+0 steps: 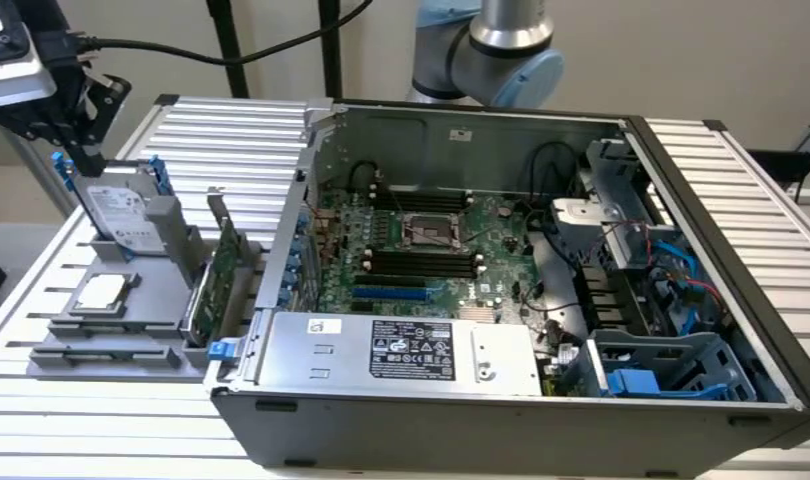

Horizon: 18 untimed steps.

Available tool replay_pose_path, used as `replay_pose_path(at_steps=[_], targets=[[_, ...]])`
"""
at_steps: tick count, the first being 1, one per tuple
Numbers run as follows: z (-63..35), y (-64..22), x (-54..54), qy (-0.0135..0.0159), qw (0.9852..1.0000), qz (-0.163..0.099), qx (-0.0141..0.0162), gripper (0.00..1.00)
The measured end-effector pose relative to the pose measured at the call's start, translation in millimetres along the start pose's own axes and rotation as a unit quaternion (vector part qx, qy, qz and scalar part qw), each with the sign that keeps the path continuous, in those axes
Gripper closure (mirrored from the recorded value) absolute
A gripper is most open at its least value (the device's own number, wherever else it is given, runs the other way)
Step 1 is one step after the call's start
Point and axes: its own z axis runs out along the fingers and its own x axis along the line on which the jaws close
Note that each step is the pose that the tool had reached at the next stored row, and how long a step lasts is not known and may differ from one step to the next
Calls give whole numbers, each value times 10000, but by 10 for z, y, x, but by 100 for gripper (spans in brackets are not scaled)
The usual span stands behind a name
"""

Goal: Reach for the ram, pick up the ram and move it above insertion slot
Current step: 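Reach for the ram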

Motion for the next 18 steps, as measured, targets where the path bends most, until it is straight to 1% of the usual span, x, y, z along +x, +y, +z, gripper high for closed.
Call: replay_pose_path(at_steps=[6,14,18], targets=[[17,-218,105,0,10000,0,0,89],[46,-470,264,0,10000,0,0,89],[53,-588,309,0,10000,0,1,89]])
